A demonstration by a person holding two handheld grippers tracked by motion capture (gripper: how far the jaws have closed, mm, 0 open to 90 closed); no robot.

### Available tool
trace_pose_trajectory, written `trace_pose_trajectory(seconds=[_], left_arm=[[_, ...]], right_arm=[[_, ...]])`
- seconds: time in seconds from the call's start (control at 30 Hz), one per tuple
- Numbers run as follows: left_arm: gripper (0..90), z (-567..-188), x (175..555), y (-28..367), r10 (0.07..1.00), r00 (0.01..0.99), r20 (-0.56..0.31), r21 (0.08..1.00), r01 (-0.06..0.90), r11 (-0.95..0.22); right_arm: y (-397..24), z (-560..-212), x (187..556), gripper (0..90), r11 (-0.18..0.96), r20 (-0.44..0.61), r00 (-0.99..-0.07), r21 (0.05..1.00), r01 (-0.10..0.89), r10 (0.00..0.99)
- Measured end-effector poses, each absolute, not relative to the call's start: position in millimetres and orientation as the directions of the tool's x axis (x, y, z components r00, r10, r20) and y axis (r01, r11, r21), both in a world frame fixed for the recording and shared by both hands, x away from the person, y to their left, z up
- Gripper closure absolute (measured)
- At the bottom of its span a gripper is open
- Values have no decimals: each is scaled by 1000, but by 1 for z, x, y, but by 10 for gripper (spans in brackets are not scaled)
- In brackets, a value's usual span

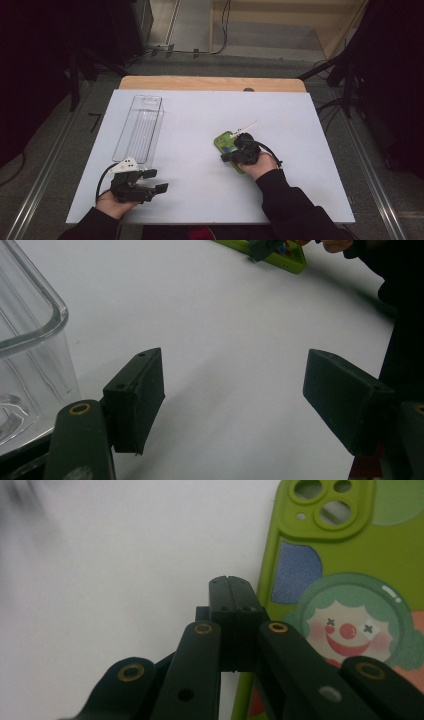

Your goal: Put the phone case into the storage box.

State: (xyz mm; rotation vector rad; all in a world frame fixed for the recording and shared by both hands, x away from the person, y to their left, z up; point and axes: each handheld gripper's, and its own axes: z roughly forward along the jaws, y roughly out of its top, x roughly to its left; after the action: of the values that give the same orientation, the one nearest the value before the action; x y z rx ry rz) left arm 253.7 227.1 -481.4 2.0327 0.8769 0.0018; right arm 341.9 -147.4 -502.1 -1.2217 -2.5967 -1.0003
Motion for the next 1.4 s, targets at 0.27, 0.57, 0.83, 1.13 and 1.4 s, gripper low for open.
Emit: trace_pose_trajectory(seconds=[0.27, 0.57, 0.83, 1.13, 1.4], left_arm=[[250, -481, 254, 227, 583, 749, -315, 735, 581, -349], [250, -482, 254, 227, 582, 749, -317, 734, 582, -348], [250, -481, 254, 226, 573, 752, -325, 735, 583, -348], [250, -481, 254, 226, 574, 752, -323, 735, 581, -349], [250, -481, 254, 226, 575, 752, -323, 737, 581, -345]], right_arm=[[-156, -502, 340, 878, 462, 338, -669, 518, 720, 662], [-160, -489, 331, 876, 440, 345, -691, 574, 691, 635], [-173, -477, 318, 495, 404, 356, -699, 619, 674, 620], [-187, -470, 304, 348, 379, 334, -706, 661, 648, 624], [-198, -470, 292, 273, 375, 329, -719, 679, 631, 612]])
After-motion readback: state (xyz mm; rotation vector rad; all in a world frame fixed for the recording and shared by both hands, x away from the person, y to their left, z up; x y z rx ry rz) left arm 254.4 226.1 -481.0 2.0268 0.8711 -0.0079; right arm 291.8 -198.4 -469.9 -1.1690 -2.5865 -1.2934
